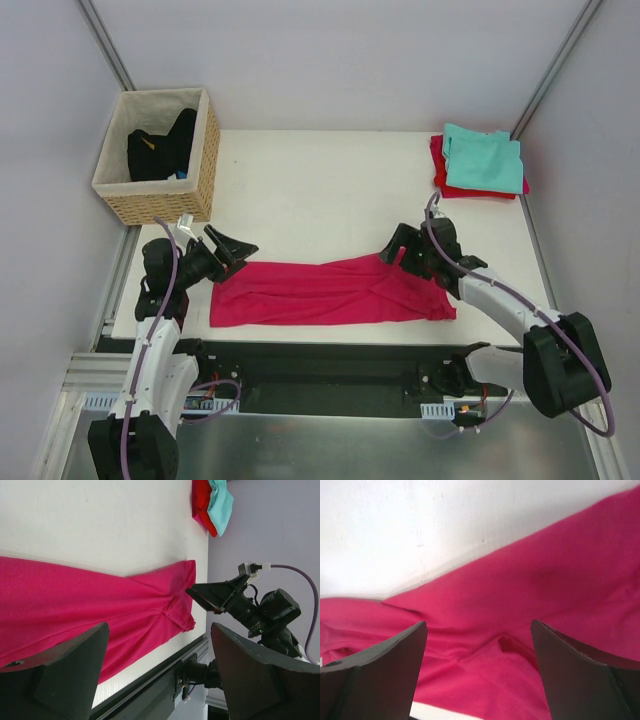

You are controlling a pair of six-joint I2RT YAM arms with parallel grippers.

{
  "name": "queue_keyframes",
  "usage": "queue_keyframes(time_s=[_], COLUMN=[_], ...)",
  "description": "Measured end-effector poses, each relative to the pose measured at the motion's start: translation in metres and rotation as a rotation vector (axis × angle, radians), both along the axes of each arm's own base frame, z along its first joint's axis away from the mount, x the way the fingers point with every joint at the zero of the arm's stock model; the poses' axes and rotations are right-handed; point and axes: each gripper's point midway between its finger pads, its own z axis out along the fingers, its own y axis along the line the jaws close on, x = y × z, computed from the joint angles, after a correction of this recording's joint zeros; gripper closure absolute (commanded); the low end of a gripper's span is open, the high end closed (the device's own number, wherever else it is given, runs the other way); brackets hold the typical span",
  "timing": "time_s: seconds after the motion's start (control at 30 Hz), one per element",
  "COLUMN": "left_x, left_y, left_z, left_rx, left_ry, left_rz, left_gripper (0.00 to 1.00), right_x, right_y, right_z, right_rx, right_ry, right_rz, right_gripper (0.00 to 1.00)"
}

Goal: Fold and stack the t-shirts

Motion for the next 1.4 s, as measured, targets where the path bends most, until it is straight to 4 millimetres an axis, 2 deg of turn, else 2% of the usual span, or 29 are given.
queue_keyframes(time_s=[0.17, 0.37, 0.43, 0.7, 0.8, 0.97, 1.03, 1.17, 1.27, 1.4], left_x=[0.000, 0.002, 0.003, 0.009, 0.012, 0.017, 0.019, 0.019, 0.020, 0.020], left_y=[0.000, 0.000, 0.001, 0.002, 0.002, 0.004, 0.004, 0.005, 0.005, 0.004], left_z=[-0.001, -0.012, -0.014, -0.017, -0.016, -0.018, -0.019, -0.019, -0.019, -0.016], left_rx=[0.002, 0.010, 0.011, 0.025, 0.029, 0.040, 0.044, 0.046, 0.046, 0.049], left_ry=[0.003, 0.039, 0.050, 0.063, 0.069, 0.079, 0.082, 0.082, 0.082, 0.073], left_rz=[-0.004, -0.010, -0.011, -0.019, -0.020, -0.021, -0.020, -0.021, -0.021, -0.029], left_gripper=[0.17, 0.17, 0.17, 0.18, 0.18, 0.18, 0.18, 0.18, 0.17, 0.17], right_x=[0.018, 0.030, 0.039, 0.103, 0.141, 0.190, 0.209, 0.240, 0.259, 0.272], right_y=[0.000, -0.005, -0.003, 0.020, 0.039, 0.074, 0.095, 0.137, 0.162, 0.178], right_z=[-0.010, -0.031, -0.033, -0.032, -0.029, -0.025, -0.023, -0.020, -0.018, -0.013], right_rx=[0.010, -0.003, -0.001, 0.010, 0.026, 0.066, 0.085, 0.118, 0.145, 0.166], right_ry=[-0.010, 0.023, 0.020, -0.007, -0.011, -0.020, -0.027, -0.038, -0.059, -0.067], right_rz=[-0.022, -0.049, -0.054, -0.048, -0.031, 0.020, 0.053, 0.123, 0.163, 0.194], right_gripper=[0.12, 0.12, 0.12, 0.13, 0.13, 0.13, 0.12, 0.12, 0.12, 0.11])
